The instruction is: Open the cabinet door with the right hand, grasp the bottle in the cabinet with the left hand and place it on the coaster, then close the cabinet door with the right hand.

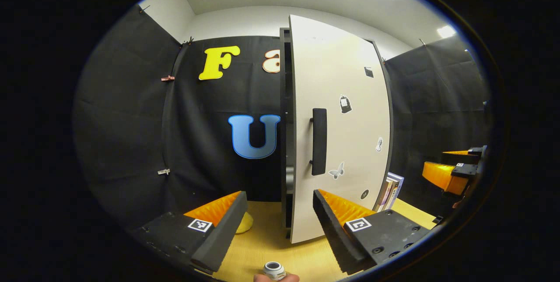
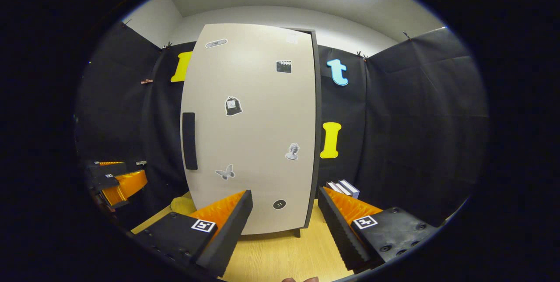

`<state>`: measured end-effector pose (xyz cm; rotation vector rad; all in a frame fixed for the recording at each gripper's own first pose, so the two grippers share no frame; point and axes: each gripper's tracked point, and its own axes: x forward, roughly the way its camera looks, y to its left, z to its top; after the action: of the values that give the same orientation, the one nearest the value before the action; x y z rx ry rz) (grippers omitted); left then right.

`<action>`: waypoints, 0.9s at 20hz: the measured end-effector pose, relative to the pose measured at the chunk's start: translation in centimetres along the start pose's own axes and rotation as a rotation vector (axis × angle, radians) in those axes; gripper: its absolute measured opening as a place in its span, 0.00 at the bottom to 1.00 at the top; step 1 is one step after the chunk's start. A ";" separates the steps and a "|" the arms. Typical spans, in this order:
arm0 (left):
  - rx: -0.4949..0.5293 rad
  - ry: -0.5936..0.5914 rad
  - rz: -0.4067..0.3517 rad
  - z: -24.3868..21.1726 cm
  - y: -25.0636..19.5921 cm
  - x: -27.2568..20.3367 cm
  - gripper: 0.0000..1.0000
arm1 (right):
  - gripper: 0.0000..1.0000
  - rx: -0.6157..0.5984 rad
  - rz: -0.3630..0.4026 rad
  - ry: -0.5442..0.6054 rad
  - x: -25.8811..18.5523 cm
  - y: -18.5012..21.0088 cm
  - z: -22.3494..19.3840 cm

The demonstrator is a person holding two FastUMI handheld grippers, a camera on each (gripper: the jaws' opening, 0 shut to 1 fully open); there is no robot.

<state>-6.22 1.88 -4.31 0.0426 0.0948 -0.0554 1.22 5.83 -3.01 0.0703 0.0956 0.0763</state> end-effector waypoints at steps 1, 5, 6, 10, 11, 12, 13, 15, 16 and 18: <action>0.000 -0.003 -0.001 0.0 -0.1 -0.1 0.95 | 0.98 0.003 -0.001 -0.001 0.0 -0.1 0.1; 0.000 -0.009 -0.003 0.1 -0.3 -0.2 0.95 | 0.98 0.009 -0.007 0.003 -0.2 -0.7 -0.2; -0.001 -0.009 -0.002 0.1 -0.3 -0.3 0.95 | 0.98 0.012 -0.005 0.005 -0.3 -0.6 -0.3; -0.007 -0.004 -0.002 -0.1 -0.5 -0.5 0.95 | 0.98 0.004 -0.002 0.002 -0.6 -0.6 -0.2; -0.005 -0.003 -0.003 -0.1 -0.5 -0.6 0.95 | 0.98 0.002 -0.001 0.002 -0.6 -0.6 -0.3; -0.004 -0.003 -0.003 -0.1 -0.6 -0.7 0.95 | 0.98 0.002 0.001 0.002 -0.6 -0.6 -0.3; -0.003 -0.004 -0.003 -0.2 -0.7 -0.7 0.95 | 0.98 0.002 0.002 0.000 -0.7 -0.5 -0.3; -0.003 -0.006 -0.003 -0.2 -0.8 -0.9 0.95 | 0.98 0.002 0.004 -0.003 -0.7 -0.5 -0.2; -0.002 -0.007 -0.004 -0.1 -0.8 -0.9 0.95 | 0.98 0.002 0.004 -0.003 -0.8 -0.6 -0.2; -0.002 -0.009 -0.001 -0.1 -0.9 -1.0 0.95 | 0.98 0.003 0.006 -0.004 -0.8 -0.6 -0.2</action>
<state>-7.25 1.06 -4.31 0.0403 0.0861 -0.0569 0.44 5.19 -3.22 0.0740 0.0916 0.0823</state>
